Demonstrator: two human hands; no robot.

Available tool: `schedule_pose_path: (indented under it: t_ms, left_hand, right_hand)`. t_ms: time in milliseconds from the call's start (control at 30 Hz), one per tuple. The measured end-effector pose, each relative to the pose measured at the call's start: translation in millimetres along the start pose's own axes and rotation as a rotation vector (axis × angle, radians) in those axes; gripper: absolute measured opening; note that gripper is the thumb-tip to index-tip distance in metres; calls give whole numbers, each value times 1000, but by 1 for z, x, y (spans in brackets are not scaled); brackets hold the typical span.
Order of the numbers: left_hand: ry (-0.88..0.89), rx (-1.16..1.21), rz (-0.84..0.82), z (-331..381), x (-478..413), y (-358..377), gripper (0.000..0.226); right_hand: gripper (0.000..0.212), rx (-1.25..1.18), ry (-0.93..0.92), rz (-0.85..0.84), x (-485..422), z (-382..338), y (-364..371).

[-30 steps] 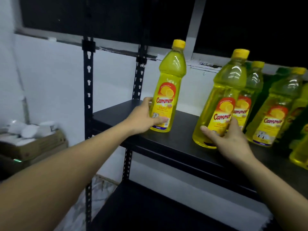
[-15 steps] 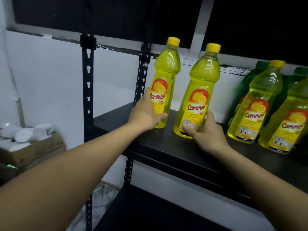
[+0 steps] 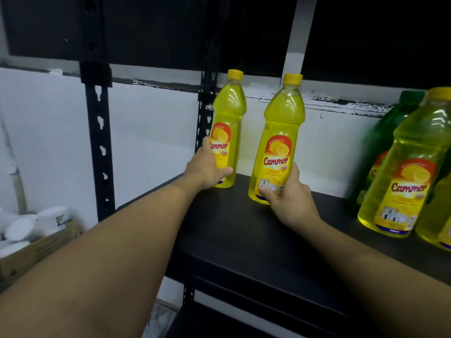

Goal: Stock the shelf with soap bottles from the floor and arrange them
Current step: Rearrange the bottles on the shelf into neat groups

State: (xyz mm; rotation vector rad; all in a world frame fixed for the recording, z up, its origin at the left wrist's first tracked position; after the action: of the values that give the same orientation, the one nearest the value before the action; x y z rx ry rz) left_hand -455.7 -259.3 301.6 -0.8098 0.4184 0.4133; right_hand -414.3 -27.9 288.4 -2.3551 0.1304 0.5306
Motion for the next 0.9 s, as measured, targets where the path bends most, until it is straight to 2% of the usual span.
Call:
schedule_pose_path:
  t_ms: [167,567,800,900]
  left_hand:
    - [-15,-36,1,-16,-30,14,104]
    - [133,20,63,-33,-40,27,101]
    - [102,61,9,-34,-39,27,115]
    - [108,72,1,-34,-40,28,113]
  right_hand:
    - [80,-7,-5,10,-32,6,14]
    - [82,-3,-45,62,-66,14,27]
    - [84,14,-43,90,-76,17,31]
    - [85,18,-35,81,-79,19,32]
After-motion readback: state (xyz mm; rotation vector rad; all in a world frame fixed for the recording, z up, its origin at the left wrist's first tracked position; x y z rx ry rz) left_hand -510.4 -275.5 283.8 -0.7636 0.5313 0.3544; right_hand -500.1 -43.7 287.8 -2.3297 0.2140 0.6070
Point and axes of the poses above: each hand's wrist, its own x-axis away from the middle knuckle, its own y-axis out of the palm, z = x × y, the point moved 4 cm from there along -x, towards the middle knuckle, and after that the axes turned 3 degrees about y, right-handed, at the moved point
